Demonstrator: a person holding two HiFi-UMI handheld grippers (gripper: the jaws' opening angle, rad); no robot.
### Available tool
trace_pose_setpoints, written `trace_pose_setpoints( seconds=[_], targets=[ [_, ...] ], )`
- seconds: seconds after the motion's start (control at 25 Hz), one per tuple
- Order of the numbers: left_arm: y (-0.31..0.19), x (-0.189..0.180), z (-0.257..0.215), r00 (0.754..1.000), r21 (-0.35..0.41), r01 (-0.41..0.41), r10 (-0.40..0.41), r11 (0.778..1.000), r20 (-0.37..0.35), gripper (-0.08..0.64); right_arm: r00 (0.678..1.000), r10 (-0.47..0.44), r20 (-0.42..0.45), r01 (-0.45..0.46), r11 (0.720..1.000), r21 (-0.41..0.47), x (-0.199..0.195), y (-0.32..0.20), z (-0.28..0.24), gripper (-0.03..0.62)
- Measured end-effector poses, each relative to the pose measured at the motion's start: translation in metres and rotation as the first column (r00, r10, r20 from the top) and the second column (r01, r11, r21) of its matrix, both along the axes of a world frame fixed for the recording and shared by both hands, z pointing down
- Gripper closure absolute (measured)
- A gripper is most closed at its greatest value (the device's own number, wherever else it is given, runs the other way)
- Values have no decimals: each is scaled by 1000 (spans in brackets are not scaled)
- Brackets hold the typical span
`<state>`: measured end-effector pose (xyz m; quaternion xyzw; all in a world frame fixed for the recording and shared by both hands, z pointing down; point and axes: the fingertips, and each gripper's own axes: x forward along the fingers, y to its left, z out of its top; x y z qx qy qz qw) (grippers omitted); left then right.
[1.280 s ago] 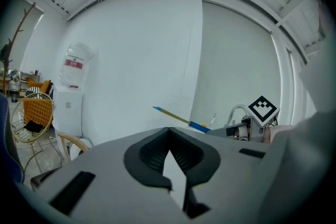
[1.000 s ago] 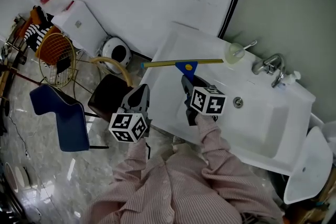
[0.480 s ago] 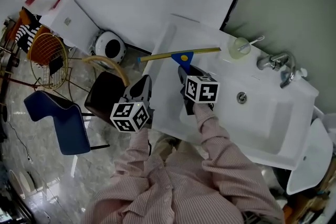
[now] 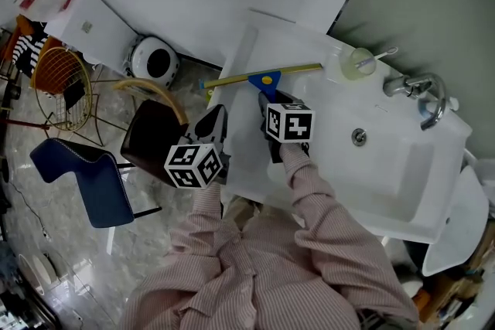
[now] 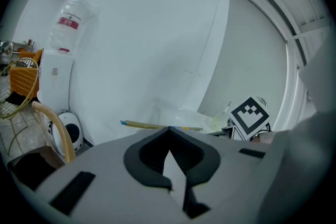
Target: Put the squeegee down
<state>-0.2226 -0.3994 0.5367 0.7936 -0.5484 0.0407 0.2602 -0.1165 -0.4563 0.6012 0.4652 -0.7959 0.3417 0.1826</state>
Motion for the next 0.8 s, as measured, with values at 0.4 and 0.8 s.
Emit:
trace_pose_setpoints(
  seconds=[0.4,0.8],
  targets=[
    [-4,0,10,1000,-24,-9,9,1000,-9,558,998,6,-66,-6,1000,-8,-1,-1,10,454],
    [-1,1,8,1000,-23,-5,4,1000,-14,558,989,-27,-144,26,1000,-5,-3,3,12,442]
  ],
)
